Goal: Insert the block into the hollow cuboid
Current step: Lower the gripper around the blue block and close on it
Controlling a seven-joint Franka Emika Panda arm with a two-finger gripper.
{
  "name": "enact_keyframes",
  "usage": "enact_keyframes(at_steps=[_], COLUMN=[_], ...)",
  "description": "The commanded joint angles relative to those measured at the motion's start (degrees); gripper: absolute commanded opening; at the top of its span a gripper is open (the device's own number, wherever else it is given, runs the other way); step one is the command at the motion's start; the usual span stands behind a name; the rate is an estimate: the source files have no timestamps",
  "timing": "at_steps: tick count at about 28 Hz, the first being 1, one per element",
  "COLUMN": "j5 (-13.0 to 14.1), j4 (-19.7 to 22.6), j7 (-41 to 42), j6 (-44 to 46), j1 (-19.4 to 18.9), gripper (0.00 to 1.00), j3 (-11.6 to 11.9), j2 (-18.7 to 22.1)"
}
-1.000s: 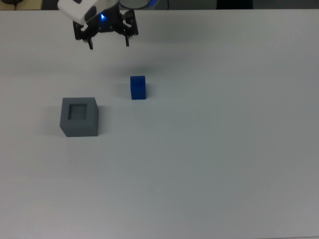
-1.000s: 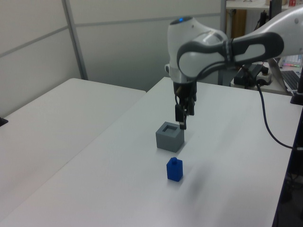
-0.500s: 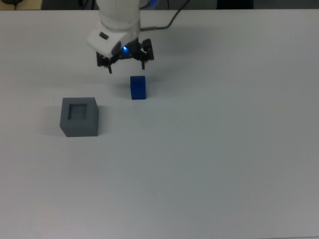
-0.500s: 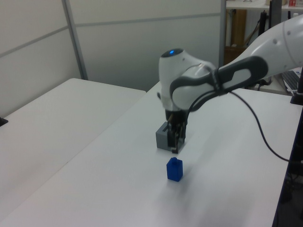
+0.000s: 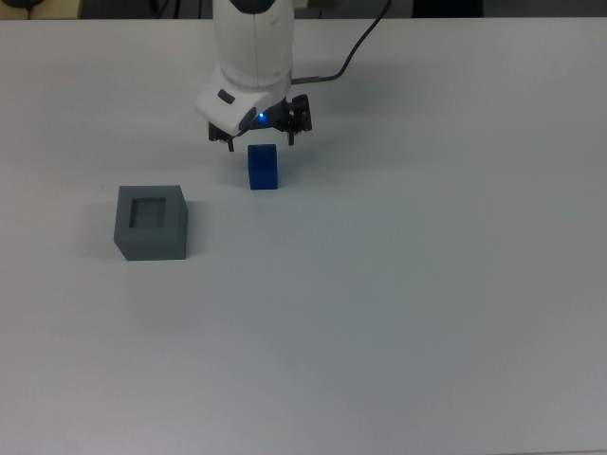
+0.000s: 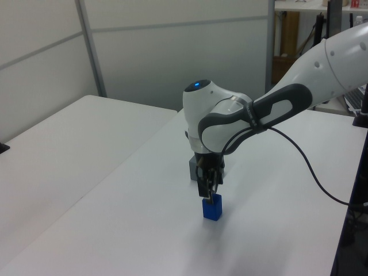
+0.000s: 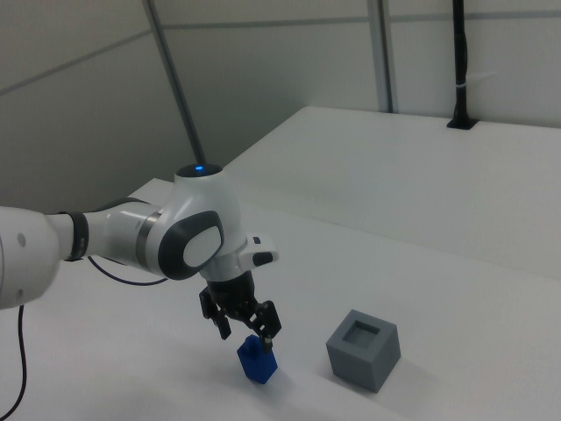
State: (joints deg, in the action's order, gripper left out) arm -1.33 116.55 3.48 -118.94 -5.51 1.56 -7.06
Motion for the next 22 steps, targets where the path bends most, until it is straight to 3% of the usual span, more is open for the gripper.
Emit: enact_keyframes(at_steps=[1,4,7,8,9,14,16,19,22], j5=[-0.60,-0.69,-0.78,-0.78,-0.86,-0.95,-0.95,-0.95,-0.95], j4=[-0.01,-0.10,-0.18,-0.10,-0.18,-0.27,-0.27,-0.27,-0.36], j7=[-1.28,-1.28,-1.28,-1.28,-1.28,-1.11,-0.85,-0.76,-0.58], j6=[-1.12,-1.12,-1.12,-1.12,-1.12,-1.12,-1.12,-1.12,-0.94], j1=[-0.47,-0.56,-0.56,-0.56,-0.64,-0.64,-0.64,-0.64,-0.64], gripper=[1.00,1.00,0.89,0.82,0.69,0.36,0.16,0.02,0.00], j3=[0.11,0.11,0.11,0.03,0.03,0.03,0.03,0.03,-0.06], j2=[-1.55,-1.99,-2.17,-2.26,-2.26,-2.26,-2.35,-2.35,-2.35])
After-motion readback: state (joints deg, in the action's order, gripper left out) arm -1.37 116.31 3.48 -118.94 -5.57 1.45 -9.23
